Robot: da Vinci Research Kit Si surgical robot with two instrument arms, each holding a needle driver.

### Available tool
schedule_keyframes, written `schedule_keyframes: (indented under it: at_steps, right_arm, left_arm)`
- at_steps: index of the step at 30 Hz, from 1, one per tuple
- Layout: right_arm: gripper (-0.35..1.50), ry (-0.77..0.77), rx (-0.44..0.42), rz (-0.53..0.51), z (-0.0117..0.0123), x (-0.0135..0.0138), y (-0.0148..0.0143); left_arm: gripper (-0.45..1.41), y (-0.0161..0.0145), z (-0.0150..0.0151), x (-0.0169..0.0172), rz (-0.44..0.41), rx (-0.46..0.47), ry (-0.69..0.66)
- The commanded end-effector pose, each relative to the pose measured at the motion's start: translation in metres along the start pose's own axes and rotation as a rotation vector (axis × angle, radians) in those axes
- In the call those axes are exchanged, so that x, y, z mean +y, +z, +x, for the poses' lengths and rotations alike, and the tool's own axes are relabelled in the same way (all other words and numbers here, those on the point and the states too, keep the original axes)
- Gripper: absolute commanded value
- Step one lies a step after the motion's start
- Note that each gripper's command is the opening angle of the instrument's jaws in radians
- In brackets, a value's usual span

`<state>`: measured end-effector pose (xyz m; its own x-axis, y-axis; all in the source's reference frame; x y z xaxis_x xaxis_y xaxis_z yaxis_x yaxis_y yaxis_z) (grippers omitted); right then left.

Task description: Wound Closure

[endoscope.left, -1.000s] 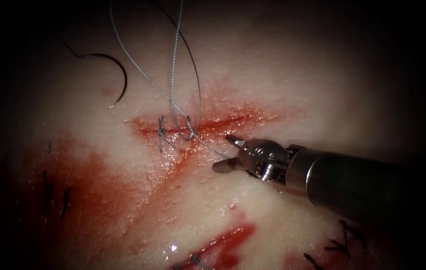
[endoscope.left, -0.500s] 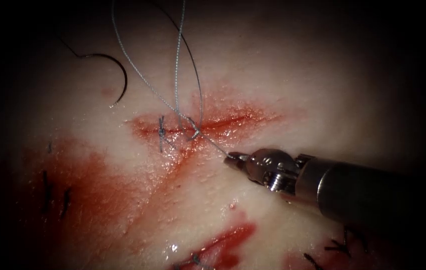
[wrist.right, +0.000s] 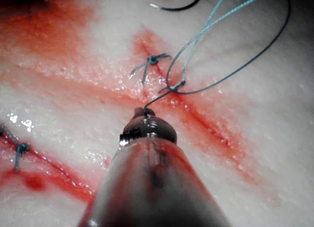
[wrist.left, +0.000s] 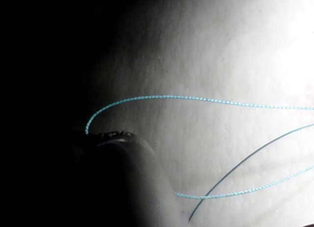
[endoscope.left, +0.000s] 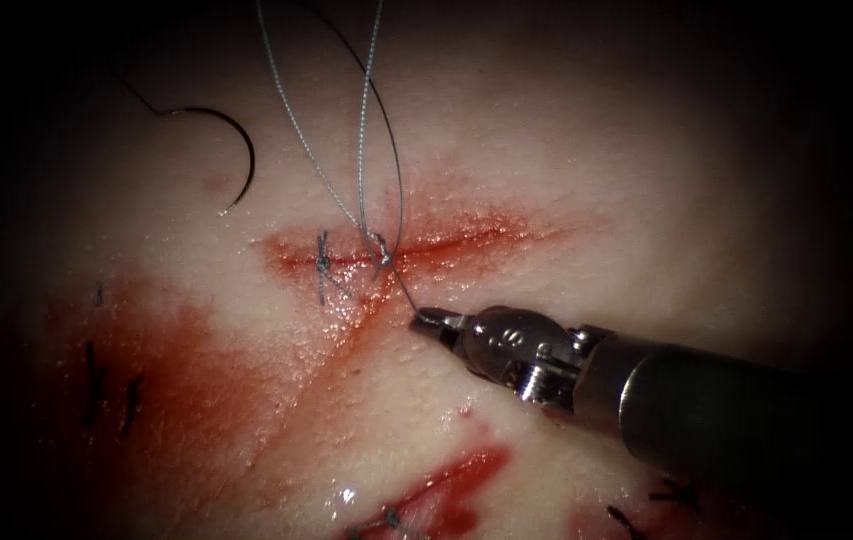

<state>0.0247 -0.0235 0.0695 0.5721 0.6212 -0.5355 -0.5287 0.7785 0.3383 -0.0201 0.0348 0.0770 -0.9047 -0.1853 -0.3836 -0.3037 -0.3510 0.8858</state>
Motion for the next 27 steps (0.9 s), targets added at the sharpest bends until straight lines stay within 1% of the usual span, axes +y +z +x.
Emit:
schedule_keyframes:
  at_steps: [1,4,6,8,14,16,18,21,24,27]
  right_arm:
    - [-0.35,-0.005,0.001,-0.003,0.0001,-0.0009,0.0018]
    - [-0.35,-0.018,-0.04,-0.007,-0.0007,-0.0018,0.0033]
    - [-0.35,-0.029,-0.07,-0.009,-0.0015,-0.0022,0.0045]
    - [-0.35,-0.041,-0.124,0.026,-0.0031,-0.0031,0.0056]
    - [-0.35,-0.063,-0.159,0.048,-0.0039,-0.0052,0.0055]
    - [-0.35,-0.071,-0.175,0.042,-0.0042,-0.006,0.0057]
    - [-0.35,-0.086,-0.212,0.046,-0.0051,-0.0071,0.0062]
    - [-0.35,-0.089,-0.24,0.045,-0.0064,-0.0082,0.007]
    - [-0.35,-0.069,-0.252,0.041,-0.0074,-0.0088,0.0075]
    - [-0.35,-0.047,-0.253,0.04,-0.0079,-0.0091,0.0074]
  left_arm:
    - [-0.45,0.0014,0.0002,-0.0004,0.015,0.007,-0.004]
    - [-0.45,0.0017,0.0005,-0.0008,0.038,0.024,-0.011]
    - [-0.45,0.0021,0.0008,-0.0012,0.038,0.032,-0.014]
    - [-0.45,0.0028,0.0011,-0.0022,0.041,0.025,-0.02]
    - [-0.45,0.0039,0.0013,-0.0041,0.056,0.026,-0.045]
    - [-0.45,0.0042,0.0015,-0.0039,0.064,0.026,-0.044]
    - [-0.45,0.0043,0.0017,-0.0033,0.072,0.024,-0.04]
    - [-0.45,0.0044,0.0015,-0.0035,0.072,0.026,-0.043]
    - [-0.45,0.0046,0.0017,-0.0036,0.083,0.026,-0.045]
    - [-0.45,0.0053,0.0018,-0.0034,0.096,0.014,-0.047]
